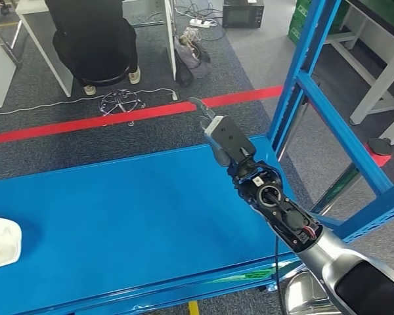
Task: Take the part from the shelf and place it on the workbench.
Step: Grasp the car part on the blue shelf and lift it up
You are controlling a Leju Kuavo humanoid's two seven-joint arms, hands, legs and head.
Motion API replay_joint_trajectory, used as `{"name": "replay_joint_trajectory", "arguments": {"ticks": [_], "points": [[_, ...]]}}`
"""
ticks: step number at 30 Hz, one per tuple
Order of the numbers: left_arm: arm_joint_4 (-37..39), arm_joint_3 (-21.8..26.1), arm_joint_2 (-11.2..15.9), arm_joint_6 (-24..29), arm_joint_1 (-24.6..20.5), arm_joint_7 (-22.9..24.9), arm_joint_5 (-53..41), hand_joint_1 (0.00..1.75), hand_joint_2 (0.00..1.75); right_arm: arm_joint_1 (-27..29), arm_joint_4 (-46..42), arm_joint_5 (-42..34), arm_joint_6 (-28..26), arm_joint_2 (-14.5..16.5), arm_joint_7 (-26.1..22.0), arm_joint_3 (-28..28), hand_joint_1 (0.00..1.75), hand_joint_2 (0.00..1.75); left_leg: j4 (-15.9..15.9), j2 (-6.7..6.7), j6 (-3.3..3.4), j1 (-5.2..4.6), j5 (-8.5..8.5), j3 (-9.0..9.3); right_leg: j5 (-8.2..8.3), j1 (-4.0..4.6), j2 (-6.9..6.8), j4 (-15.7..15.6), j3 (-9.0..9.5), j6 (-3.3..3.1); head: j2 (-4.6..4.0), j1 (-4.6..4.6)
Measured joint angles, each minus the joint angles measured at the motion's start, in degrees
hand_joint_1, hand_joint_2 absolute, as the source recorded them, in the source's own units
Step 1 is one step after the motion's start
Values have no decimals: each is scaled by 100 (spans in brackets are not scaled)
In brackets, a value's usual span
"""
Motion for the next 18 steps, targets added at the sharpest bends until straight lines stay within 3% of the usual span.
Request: {"name": "replay_joint_trajectory", "arguments": {"ticks": [2,4,5,6,7,9,11,15,16,18], "points": [[0,0,0,0,-9,-1,0,0,0,-16,12,-1,3,0,-3,-4,0,0,541,90,-60,15,-293,-252,13,-8,-43,-21,13,-67,0,-26],[1,0,1,0,-8,-1,0,0,0,-12,31,-2,10,0,-2,-1,0,0,1357,139,-101,29,-623,-662,9,8,-83,-21,9,-96,0,-44],[1,0,-1,0,0,-1,1,0,0,-8,45,-2,15,0,-2,3,0,0,1609,144,-106,33,-677,-800,7,15,-104,-21,8,-99,0,-43],[1,0,-3,0,7,-1,2,0,0,-7,58,-2,21,0,-2,4,0,0,1630,147,-102,35,-621,-825,5,19,-124,-21,9,-99,0,-43],[0,0,-4,0,10,-1,2,0,0,-9,70,-5,31,0,-2,4,0,0,1401,152,-87,34,-465,-723,3,22,-143,-21,12,-97,0,-43],[0,0,-1,3,0,0,1,0,0,-26,87,-16,73,0,-5,2,0,0,533,215,-35,23,-95,-296,-10,30,-176,-21,20,-82,0,-43],[1,0,1,10,-23,4,1,0,0,-56,109,-28,137,0,-6,1,0,0,-32,264,25,-13,62,-18,-27,49,-198,-23,21,-43,0,-35],[1,0,7,50,-33,16,32,0,0,-106,167,-33,303,0,25,2,0,0,-146,203,126,-24,73,40,-109,51,-221,12,9,68,0,-18],[1,0,8,56,-34,15,40,0,0,-130,183,-32,335,0,33,4,0,0,-169,189,157,-11,83,58,-216,46,-203,172,-61,90,0,-8],[1,0,8,62,-34,9,48,0,0,-179,226,-29,386,-1,46,8,0,0,-184,160,200,-7,82,77,-574,41,-151,878,-379,118,0,16]]}}
